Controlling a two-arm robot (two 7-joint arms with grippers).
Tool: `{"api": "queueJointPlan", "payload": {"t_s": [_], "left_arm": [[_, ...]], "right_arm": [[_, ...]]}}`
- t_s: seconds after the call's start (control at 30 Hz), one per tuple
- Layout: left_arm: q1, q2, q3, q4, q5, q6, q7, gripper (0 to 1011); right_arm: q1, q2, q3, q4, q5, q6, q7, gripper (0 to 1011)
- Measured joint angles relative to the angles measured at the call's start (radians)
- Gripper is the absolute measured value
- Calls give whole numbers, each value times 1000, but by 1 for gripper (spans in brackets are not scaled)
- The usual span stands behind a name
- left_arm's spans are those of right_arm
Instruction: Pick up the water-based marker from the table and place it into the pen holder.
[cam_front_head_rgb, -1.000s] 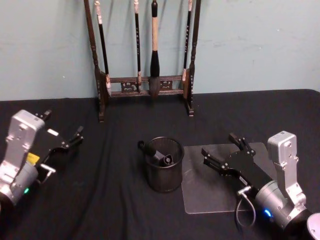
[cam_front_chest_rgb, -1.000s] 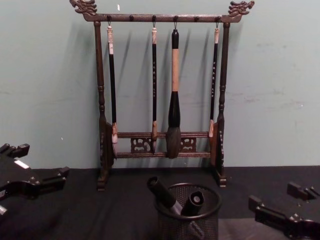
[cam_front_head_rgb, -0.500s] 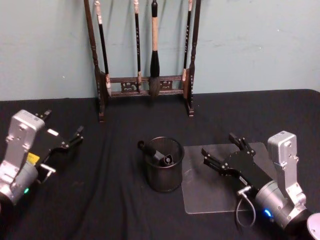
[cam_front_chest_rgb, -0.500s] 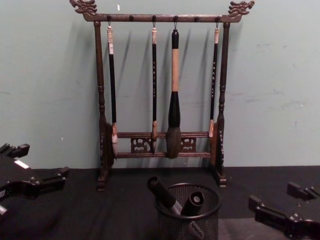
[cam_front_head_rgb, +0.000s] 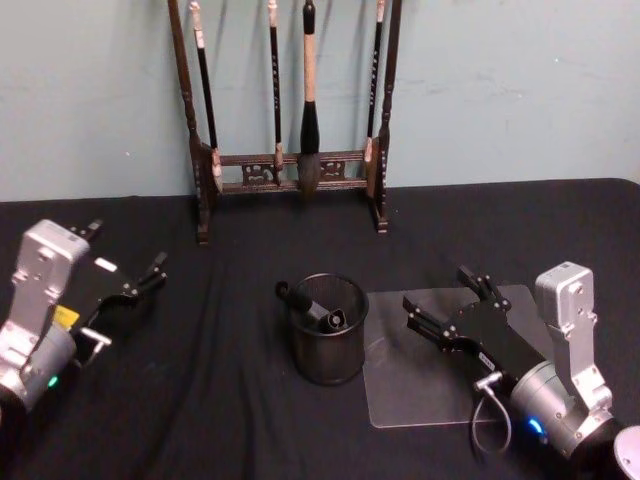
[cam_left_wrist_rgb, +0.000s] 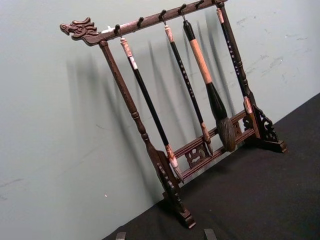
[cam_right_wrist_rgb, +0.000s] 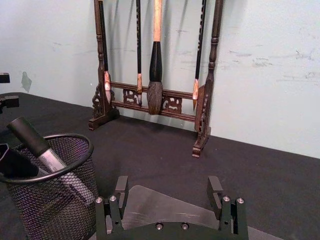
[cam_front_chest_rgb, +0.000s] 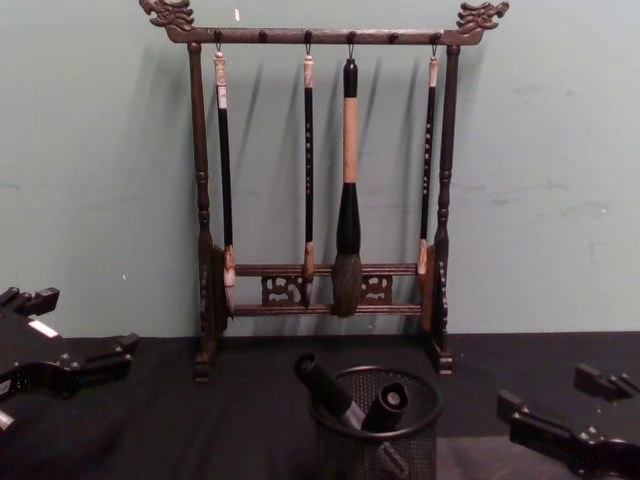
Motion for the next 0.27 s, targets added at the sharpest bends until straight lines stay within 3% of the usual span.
{"api": "queueJointPlan", "payload": {"t_s": [0.27], "left_arm": [[0, 0, 0, 0, 0, 0, 0, 1009]], "right_arm": [[0, 0, 0, 0, 0, 0, 0, 1002]]}}
